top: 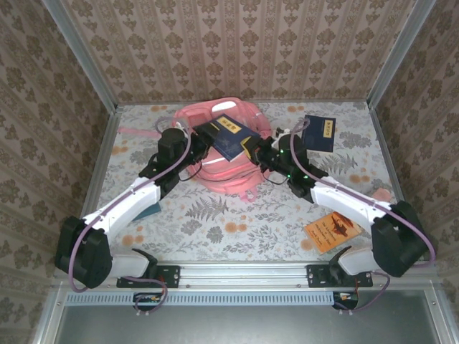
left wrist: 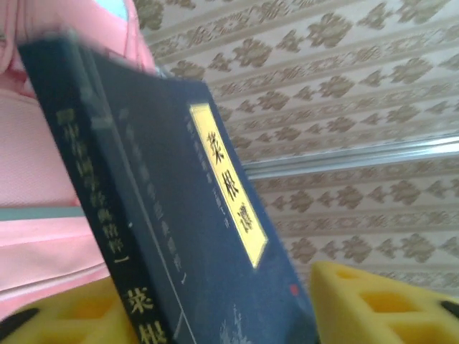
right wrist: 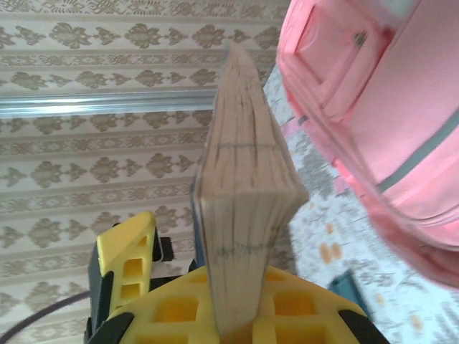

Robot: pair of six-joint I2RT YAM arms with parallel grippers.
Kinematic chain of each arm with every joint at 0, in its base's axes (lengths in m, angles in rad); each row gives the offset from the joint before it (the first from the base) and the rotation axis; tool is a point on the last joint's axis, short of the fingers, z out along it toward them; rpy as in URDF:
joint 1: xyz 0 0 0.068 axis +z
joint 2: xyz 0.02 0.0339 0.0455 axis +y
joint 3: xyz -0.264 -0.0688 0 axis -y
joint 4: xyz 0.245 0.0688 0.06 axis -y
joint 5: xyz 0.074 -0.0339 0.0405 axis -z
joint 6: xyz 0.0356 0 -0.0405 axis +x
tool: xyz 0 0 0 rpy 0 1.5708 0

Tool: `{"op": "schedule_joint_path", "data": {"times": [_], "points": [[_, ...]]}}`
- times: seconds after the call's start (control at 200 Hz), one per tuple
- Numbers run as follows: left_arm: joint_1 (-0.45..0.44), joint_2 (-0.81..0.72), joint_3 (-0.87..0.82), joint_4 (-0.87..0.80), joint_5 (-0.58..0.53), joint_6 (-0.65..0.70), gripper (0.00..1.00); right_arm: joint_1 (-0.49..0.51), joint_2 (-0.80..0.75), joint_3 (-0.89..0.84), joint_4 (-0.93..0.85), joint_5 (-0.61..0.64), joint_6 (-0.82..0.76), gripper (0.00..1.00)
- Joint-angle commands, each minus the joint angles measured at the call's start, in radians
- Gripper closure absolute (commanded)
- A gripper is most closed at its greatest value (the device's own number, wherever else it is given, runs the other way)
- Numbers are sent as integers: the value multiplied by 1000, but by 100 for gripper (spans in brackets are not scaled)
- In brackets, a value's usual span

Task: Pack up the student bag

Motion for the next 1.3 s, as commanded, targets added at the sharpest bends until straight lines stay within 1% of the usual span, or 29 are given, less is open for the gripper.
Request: {"op": "schedule_joint_path", "data": {"times": [0.0,0.1,0.155,0.215,0.28,0.405,0.485,0.575,0.665,0.77,0.93,1.07,1.165,1.225,1.295], "points": [[-11,7,65,-198,10,198,20,-39,-140,-47,-168,74,-162,97],[-19,40,103,-343,-17,363,7,-81,-233,-75,-326,95,-293,98],[-31,67,144,-417,-26,481,5,-111,-276,-78,-428,104,-376,98],[-54,107,201,-485,-17,630,3,-146,-317,-82,-533,117,-452,98],[-89,155,275,-580,-45,780,2,-185,-353,-90,-618,126,-528,98],[-117,282,437,-746,-25,934,1,-232,-380,-75,-743,125,-655,98],[-127,359,507,-800,-14,1015,1,-240,-383,-74,-777,118,-696,98],[-131,443,563,-837,-20,1095,1,-249,-390,-80,-791,130,-699,98],[-134,536,645,-902,-57,1166,5,-258,-399,-72,-830,167,-692,98],[-146,633,745,-969,-120,1236,12,-263,-410,-76,-844,181,-681,98],[-156,763,882,-1055,-131,1328,20,-277,-422,-69,-870,179,-691,98],[-177,858,977,-1127,-160,1403,23,-283,-444,-54,-891,181,-714,98],[-190,891,1015,-1147,-219,1450,22,-286,-453,-55,-921,176,-710,98],[-191,908,1035,-1152,-256,1457,22,-286,-458,-61,-913,165,-702,98],[-191,928,1061,-1164,-268,1463,23,-286,-460,-67,-902,144,-696,98]]}}
